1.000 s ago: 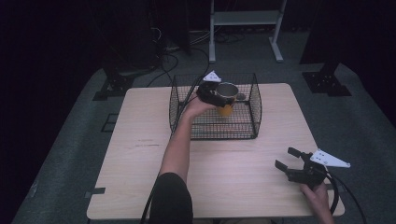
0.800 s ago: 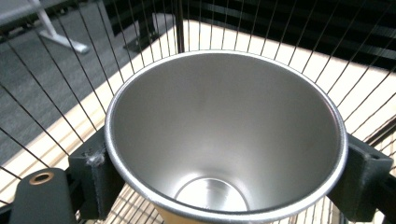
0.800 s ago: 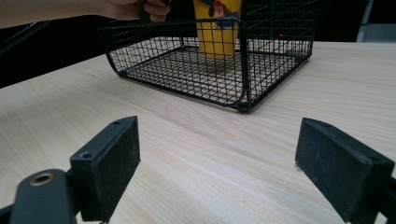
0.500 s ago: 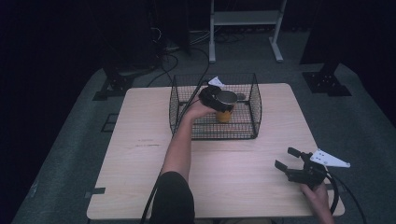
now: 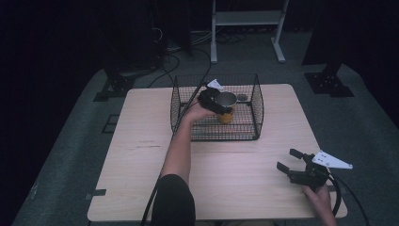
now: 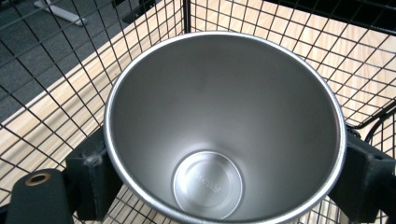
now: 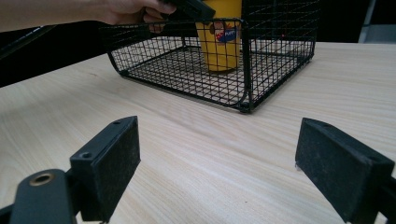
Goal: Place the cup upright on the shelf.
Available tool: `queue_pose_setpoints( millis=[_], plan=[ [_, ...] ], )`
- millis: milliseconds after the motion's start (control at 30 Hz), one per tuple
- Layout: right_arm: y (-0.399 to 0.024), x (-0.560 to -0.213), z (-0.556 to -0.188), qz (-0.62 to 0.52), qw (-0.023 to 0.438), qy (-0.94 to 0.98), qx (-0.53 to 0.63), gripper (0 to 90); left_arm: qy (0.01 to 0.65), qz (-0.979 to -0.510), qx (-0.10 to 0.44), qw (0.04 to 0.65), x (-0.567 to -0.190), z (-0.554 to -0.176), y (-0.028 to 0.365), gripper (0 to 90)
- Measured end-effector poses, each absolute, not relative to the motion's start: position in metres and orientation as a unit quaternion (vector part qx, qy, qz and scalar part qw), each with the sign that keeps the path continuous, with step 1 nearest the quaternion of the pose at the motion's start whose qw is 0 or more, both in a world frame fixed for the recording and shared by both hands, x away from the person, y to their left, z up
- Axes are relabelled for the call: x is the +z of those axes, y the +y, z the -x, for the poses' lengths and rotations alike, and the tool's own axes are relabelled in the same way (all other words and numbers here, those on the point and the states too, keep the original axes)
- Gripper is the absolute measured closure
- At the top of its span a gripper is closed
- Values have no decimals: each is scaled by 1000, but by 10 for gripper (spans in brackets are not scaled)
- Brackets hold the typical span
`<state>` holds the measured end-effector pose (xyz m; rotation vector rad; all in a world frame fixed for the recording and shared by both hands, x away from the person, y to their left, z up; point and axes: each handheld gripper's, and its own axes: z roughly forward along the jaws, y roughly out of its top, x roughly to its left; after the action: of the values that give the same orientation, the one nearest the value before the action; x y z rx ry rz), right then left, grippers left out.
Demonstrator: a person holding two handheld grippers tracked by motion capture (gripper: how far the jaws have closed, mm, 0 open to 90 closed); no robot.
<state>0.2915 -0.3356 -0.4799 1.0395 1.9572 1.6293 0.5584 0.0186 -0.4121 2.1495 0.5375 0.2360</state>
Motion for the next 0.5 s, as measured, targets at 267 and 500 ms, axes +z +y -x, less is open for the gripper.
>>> queue_pose_setpoints(
  millis=[267,500],
  plan=[
    [-336,-480,-292,-372,194,697,582,129,212,-867,99,440,-408,-557,22,95],
    [-336,-480,-292,-372,194,696,582,128,214,-864,114,441,-400,-554,23,27]
  ],
)
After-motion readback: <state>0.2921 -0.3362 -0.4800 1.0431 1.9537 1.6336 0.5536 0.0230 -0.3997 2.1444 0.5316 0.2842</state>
